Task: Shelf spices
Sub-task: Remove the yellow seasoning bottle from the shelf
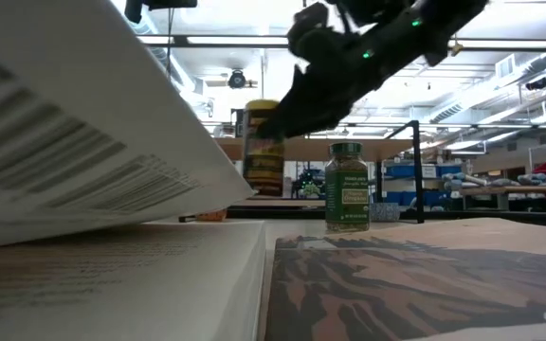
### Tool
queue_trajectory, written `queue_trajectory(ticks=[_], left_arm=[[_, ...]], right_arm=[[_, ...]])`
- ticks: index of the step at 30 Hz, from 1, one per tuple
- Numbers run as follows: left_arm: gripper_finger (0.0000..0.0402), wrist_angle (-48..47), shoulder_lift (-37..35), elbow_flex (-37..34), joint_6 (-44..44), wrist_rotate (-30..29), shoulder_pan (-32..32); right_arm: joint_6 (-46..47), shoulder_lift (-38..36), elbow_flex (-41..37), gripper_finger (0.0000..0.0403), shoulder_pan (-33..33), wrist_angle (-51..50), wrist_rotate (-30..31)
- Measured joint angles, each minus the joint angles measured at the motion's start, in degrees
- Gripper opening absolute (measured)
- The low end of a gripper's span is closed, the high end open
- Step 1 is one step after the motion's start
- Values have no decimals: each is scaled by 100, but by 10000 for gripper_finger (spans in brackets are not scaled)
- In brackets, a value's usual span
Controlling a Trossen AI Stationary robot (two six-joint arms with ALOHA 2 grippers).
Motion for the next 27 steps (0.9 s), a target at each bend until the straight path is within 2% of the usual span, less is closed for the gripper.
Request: queue_trajectory(ticks=[5, 12, 21, 27], left_arm=[[6, -19, 0, 0, -1, 0, 0], [6, -81, 0, 0, -2, 1, 0], [6, -38, 0, 0, 55, 1, 0], [6, -8, 0, 0, 91, 1, 0]], right_arm=[[-24, 440, 287, 183, -82, -191, 12], [58, 650, 354, 183, -108, -146, 93], [7, 643, 395, 266, -90, -70, 76], [-208, 641, 755, 277, -21, -198, 92]])
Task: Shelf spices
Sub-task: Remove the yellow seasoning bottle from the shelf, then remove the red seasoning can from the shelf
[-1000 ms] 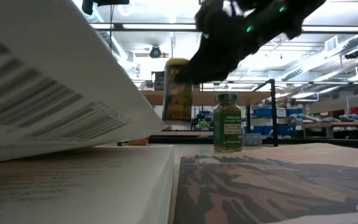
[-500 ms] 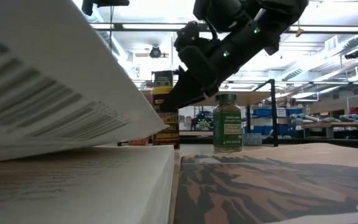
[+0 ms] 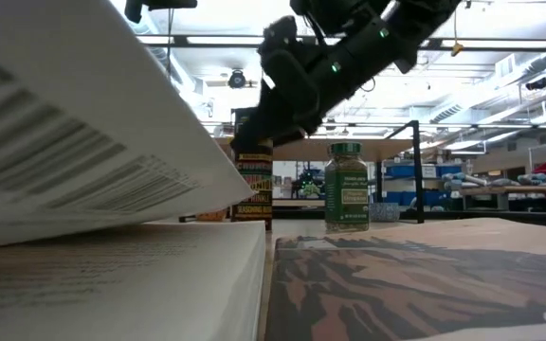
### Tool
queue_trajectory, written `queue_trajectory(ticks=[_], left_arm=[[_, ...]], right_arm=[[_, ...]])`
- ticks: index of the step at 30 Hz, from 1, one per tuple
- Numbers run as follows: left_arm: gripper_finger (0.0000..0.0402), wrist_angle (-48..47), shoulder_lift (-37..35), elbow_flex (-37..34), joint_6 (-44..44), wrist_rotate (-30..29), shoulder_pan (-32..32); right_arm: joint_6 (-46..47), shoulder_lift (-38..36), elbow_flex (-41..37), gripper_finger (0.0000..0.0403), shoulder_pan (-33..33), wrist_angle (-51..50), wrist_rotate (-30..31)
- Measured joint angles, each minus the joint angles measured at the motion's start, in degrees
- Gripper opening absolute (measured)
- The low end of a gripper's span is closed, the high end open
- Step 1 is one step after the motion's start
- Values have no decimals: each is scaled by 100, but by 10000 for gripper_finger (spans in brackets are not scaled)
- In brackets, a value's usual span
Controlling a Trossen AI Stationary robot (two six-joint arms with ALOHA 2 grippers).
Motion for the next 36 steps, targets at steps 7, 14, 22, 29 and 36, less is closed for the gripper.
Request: queue_trajectory(ticks=[7, 14, 22, 29, 36], left_arm=[[25, 35, 0, 0, 55, 0, 0], [78, 20, 0, 0, 57, 0, 2], [134, 20, 173, 0, 59, -98, 0], [160, -42, 684, 0, 70, -117, 0], [163, -1, 1159, -1, 316, -122, 0]], right_arm=[[-606, -2, 848, 271, 92, -1014, 90], [-1524, -183, 1544, 270, 82, -1905, 667], [-2301, -1004, 1675, 248, -106, -2034, 1225], [-3010, -1758, 1679, 237, -198, -2155, 1581], [-3541, -2369, 1677, 227, -196, -2607, 2986]])
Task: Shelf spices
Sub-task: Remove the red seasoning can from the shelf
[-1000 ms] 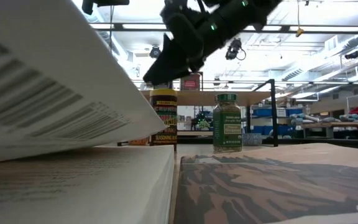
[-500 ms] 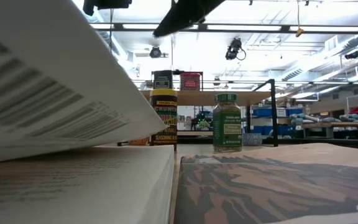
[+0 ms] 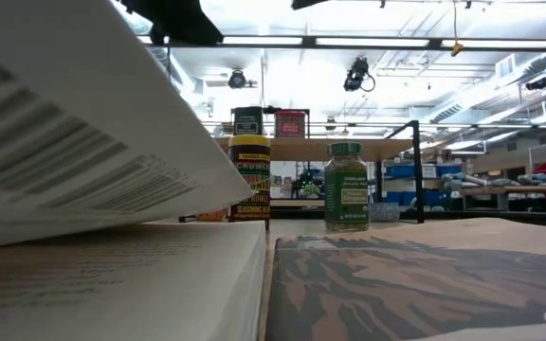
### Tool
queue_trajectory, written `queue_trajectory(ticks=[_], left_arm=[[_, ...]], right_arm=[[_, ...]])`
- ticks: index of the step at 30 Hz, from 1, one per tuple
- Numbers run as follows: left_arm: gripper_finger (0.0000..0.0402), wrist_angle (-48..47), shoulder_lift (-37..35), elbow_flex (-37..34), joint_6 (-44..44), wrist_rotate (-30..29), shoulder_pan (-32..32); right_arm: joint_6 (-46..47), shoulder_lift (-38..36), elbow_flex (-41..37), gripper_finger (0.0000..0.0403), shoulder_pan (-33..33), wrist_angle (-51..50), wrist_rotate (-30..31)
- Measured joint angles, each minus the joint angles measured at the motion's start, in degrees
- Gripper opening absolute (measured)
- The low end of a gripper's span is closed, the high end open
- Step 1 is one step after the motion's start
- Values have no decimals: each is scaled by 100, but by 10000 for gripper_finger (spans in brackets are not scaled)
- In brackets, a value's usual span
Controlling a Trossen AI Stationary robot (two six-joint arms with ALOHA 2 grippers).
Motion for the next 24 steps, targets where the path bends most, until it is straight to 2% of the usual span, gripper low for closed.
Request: queue_trajectory(ticks=[7, 13, 18, 24], left_arm=[[163, -1, 243, 0, 41, 0, 0], [172, 179, 331, -1, 301, -289, 0], [222, 265, 331, -1, 507, -386, 149], [303, 260, 329, 1, 497, -491, 271]], right_arm=[[66, -591, 0, 217, -2, -378, 1212], [126, -901, 0, 219, -2, -639, 1363], [247, -879, -2, 232, -168, -929, 823], [431, -707, -11, 257, -793, -1508, -784]])
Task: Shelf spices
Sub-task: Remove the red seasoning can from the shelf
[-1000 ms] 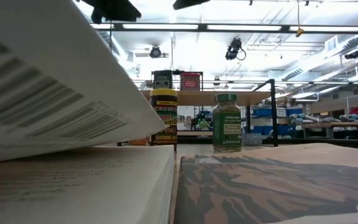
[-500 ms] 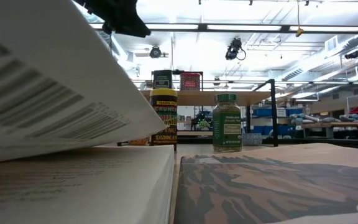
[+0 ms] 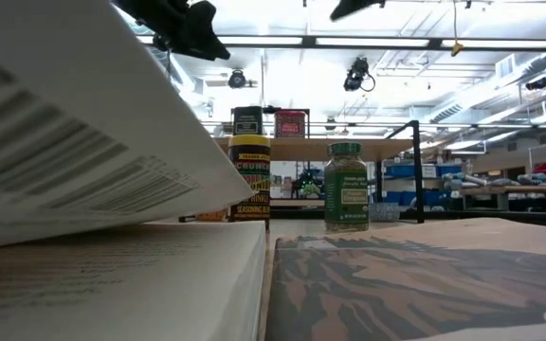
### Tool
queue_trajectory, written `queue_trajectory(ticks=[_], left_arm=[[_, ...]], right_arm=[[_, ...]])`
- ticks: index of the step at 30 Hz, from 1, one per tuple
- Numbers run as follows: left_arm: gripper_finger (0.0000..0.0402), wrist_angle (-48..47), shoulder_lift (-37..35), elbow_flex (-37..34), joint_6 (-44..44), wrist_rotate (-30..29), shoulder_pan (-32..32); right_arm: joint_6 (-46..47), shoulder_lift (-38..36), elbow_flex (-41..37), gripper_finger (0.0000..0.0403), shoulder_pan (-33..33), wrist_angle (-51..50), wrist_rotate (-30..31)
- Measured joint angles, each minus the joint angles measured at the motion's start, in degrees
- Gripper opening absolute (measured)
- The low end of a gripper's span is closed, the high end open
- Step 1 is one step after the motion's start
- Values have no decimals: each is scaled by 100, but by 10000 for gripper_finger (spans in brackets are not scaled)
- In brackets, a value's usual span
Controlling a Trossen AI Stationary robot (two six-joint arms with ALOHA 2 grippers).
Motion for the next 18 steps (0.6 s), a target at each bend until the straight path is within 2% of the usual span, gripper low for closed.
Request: queue_trajectory(ticks=[3, 6, 12, 18], left_arm=[[326, 76, 0, -2, -20, -214, -2], [332, 129, -4, -2, -26, -337, -4], [328, 39, -4, -2, -163, -346, -7], [327, -119, -7, -1, -252, -389, -7]], right_arm=[[-226, 146, 2, 264, -507, -32, -495], [-491, 351, 2, 268, -1033, -23, -1016], [-563, 651, 2, 270, -2129, 4, -3003], [-630, 731, 13, 270, -2997, 780, -3990]])
